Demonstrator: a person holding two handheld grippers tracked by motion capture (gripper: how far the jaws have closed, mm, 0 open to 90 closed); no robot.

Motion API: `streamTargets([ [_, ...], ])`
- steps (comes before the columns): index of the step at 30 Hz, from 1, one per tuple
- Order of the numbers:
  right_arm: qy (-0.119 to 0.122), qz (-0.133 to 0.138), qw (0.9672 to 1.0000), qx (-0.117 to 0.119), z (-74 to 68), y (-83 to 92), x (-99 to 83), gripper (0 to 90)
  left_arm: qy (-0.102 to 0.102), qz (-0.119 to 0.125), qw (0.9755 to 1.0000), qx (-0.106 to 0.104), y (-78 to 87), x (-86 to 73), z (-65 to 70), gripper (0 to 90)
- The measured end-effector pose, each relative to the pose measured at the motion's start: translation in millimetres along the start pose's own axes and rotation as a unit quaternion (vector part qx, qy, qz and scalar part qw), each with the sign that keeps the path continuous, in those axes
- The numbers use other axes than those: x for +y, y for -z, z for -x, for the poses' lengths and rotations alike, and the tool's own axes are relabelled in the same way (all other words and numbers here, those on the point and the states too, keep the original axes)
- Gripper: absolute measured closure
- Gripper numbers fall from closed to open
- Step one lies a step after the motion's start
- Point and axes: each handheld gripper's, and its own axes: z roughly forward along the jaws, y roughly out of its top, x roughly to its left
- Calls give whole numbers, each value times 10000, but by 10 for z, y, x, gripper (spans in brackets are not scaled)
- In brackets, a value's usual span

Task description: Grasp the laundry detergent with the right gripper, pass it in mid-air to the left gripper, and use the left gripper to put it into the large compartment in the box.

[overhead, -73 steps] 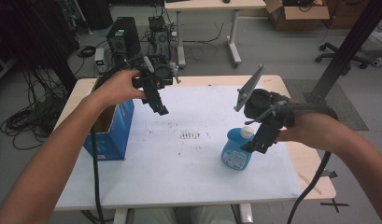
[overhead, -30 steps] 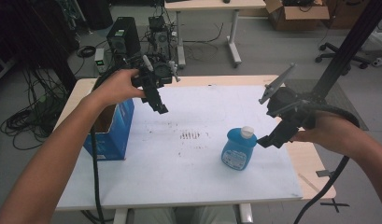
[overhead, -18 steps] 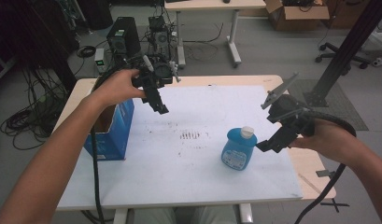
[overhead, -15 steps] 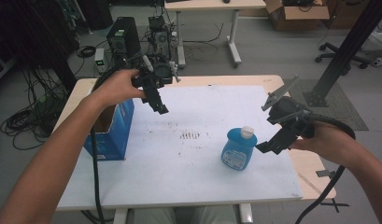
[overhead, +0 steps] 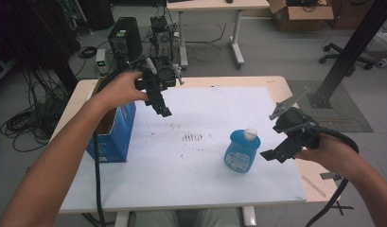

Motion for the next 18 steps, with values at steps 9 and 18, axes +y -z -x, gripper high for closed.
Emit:
streamTargets([
  [9, -85, 85, 9999, 16, -3, -86, -91, 33, -27, -6, 10000, -6, -14, 22, 11, 59],
  [18, -161, 210, 9996, 38, -3, -163, -177, 32, -30, -21, 10000, -4, -18, 25, 10, 59],
])
